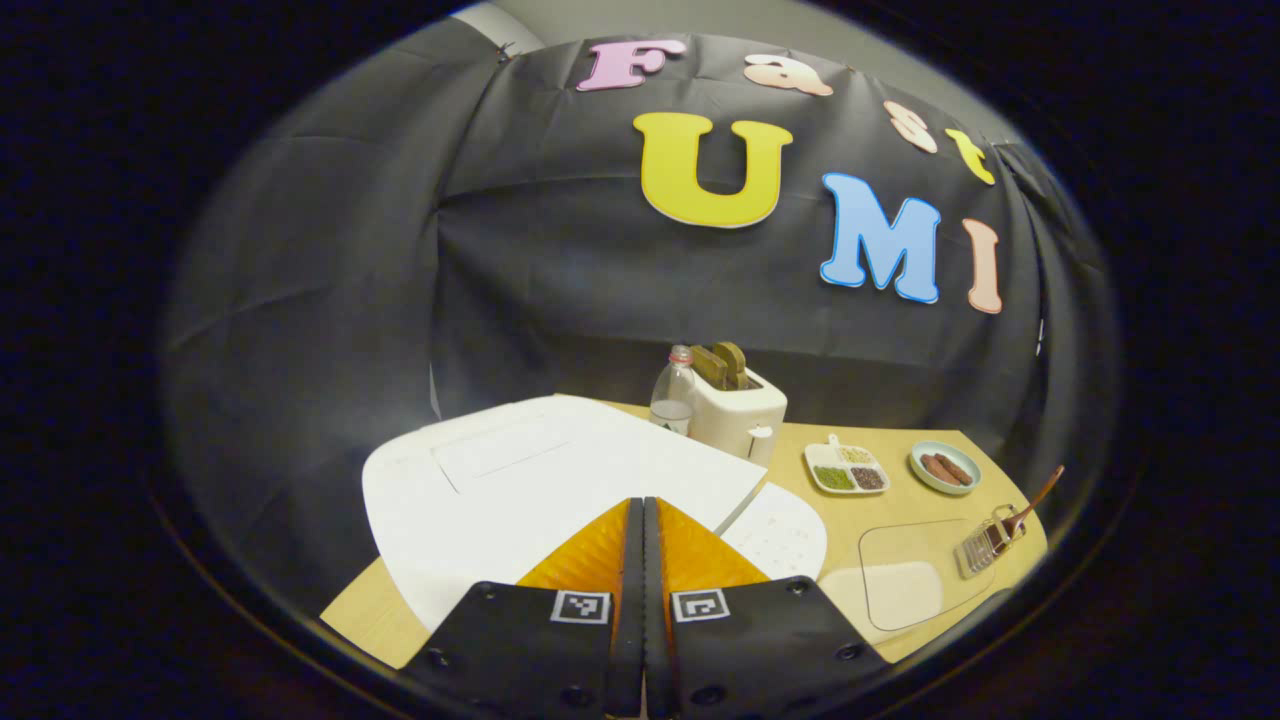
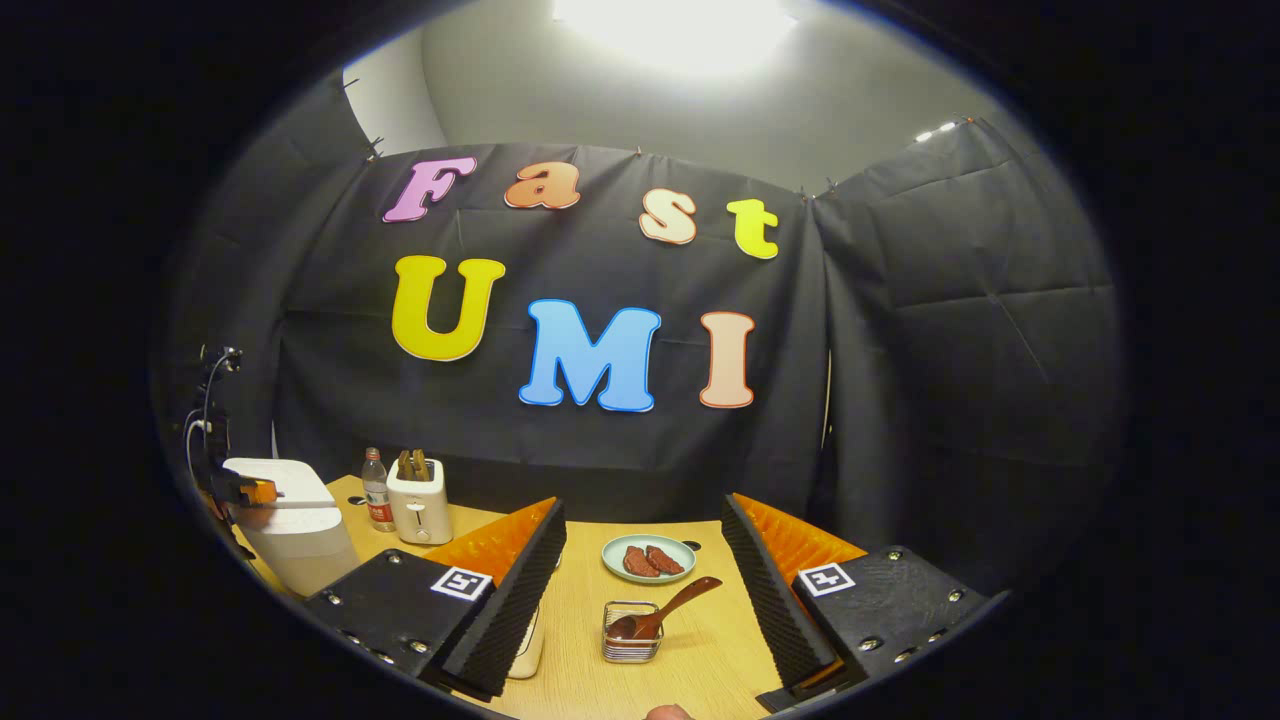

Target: Close the left gripper, press the button to open the rice cooker; take a wooden spoon from the chopstick holder with the right hand, scoop a spoonful of rice and pour it into the rice cooker, then put the wooden spoon back into the chopstick holder.

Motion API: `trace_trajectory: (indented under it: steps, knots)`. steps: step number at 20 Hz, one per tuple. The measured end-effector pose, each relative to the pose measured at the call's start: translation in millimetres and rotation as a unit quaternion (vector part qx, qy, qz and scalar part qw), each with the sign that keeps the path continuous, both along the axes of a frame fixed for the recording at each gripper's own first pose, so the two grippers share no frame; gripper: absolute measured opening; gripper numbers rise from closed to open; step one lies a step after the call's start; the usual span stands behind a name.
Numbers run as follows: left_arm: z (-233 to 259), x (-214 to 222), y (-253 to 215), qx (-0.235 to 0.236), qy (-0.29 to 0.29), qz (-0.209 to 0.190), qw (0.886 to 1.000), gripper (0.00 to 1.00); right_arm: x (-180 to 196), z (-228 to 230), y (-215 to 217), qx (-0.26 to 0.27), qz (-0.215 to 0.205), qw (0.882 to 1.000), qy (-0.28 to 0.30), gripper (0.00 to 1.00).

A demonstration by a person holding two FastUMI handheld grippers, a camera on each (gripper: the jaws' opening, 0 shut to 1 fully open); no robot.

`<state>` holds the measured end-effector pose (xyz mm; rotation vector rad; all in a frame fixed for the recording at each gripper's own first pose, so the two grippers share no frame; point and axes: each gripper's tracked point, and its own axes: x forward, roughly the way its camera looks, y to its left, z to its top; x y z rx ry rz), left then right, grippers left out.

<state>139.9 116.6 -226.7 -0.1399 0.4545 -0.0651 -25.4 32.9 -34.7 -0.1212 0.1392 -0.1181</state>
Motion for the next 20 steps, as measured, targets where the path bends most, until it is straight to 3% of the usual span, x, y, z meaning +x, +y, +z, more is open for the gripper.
trace_trajectory:
  steps: [6,9,10,14,18,20]
  knots:
    - [101.3,3.1,37.7,0.028,-0.119,0.082,0.989,0.09,15.3,6.9,-12.8,0.020,0.021,0.999,-0.017,0.95]
    - [134.6,-12.8,25.5,0.012,-0.151,0.079,0.985,0.09,23.8,9.3,-21.2,0.029,0.031,0.999,-0.023,0.95]
    - [144.3,-16.7,22.0,0.012,-0.161,0.079,0.984,0.21,26.0,7.5,-24.3,0.036,0.033,0.999,-0.023,0.95]
    - [179.0,-36.9,10.1,0.022,-0.202,0.084,0.976,0.92,39.8,1.1,-38.6,0.053,0.037,0.998,-0.022,0.95]
    - [210.4,-63.8,-16.9,0.030,-0.219,0.070,0.973,0.99,59.3,-16.4,-56.9,0.054,0.036,0.998,-0.014,0.95]
    - [222.0,-77.8,-32.7,0.025,-0.222,0.063,0.973,0.97,70.1,-30.4,-67.1,0.063,0.033,0.997,-0.003,0.96]
